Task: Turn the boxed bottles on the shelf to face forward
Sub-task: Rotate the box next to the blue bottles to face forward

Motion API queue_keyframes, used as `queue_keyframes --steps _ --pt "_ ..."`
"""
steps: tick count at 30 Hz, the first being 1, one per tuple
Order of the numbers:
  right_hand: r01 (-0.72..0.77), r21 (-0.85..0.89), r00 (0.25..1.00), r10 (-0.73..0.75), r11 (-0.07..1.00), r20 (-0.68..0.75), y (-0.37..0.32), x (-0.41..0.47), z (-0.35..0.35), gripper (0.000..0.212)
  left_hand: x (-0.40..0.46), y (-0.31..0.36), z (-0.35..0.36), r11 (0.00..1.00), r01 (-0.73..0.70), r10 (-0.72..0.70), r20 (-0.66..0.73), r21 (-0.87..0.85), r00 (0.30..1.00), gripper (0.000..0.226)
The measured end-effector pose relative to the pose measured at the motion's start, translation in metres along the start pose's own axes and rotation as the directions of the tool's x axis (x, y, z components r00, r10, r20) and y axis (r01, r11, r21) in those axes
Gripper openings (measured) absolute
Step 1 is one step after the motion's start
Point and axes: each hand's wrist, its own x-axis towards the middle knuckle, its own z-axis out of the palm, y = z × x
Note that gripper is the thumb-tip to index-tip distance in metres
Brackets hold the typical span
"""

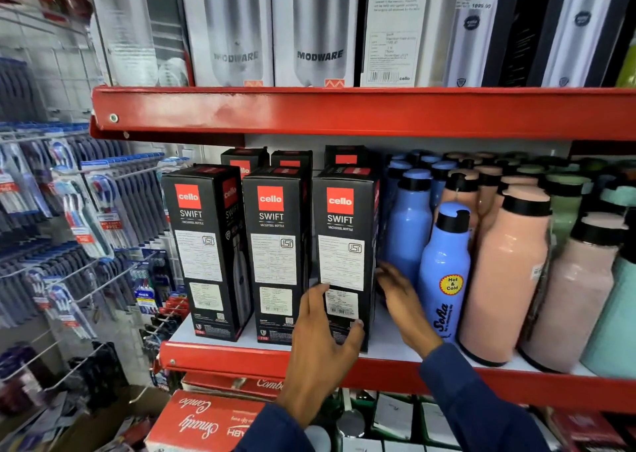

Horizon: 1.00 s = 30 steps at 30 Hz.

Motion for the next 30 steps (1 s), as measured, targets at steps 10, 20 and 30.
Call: queue_keyframes --steps 10,20,30 --pt "0.224 -0.142 0.956 -0.246 0.964 -0.160 -0.015 -0.051 0.001 0.032 0.023 0.006 0.001 0.990 -0.124 0.120 -0.061 -0.063 0.991 0.058" --pt "0.228 -0.204 0.947 -0.265 0.952 -0.180 0.001 -0.081 0.009 0.041 0.021 -0.010 0.006 0.992 -0.048 0.054 0.047 -0.115 0.997 0.043" --pt "0.191 -0.173 0.966 -0.217 0.966 -0.141 0.002 -0.076 0.012 0.047 0.018 -0.023 0.002 0.989 0.018 0.003 0.146 -0.146 0.989 0.045"
